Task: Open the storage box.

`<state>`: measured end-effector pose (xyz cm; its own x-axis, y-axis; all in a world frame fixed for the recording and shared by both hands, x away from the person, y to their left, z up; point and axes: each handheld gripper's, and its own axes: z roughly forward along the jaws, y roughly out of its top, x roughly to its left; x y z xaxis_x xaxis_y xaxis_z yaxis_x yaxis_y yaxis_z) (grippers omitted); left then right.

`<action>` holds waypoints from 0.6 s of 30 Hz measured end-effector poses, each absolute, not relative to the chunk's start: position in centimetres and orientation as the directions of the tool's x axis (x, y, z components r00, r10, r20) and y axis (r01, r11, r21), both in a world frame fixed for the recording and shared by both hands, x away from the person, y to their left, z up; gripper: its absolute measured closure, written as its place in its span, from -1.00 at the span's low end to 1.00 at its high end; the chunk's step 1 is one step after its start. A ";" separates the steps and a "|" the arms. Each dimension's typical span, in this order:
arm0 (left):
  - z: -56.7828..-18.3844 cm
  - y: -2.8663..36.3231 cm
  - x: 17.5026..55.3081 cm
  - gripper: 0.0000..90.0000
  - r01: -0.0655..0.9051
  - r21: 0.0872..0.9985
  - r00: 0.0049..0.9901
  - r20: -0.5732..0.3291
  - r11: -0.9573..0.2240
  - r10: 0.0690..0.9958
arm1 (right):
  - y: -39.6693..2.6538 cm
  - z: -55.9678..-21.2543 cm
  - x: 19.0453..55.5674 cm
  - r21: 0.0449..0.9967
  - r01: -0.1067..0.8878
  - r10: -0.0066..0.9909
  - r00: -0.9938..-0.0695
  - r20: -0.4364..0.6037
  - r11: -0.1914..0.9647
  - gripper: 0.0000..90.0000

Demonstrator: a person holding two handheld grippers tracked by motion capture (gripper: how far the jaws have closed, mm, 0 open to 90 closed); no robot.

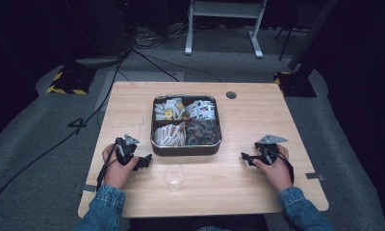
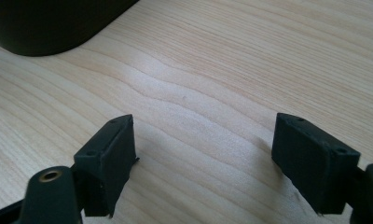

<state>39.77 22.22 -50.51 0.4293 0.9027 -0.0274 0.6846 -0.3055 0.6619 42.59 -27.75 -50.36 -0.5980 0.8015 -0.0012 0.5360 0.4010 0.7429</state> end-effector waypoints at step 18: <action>-50.5 22.2 39.9 -1.00 0.682 0.662 0.433 -0.022 -0.311 0.901 | -27.5 -50.4 42.7 0.741 0.547 0.818 -0.575 -0.005 0.389 -0.53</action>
<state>39.89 22.21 -50.50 0.4331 0.9011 -0.0221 0.6818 -0.3115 0.6619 42.67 -27.49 -50.36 -0.5751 0.8181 -0.0053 0.5469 0.3893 0.7412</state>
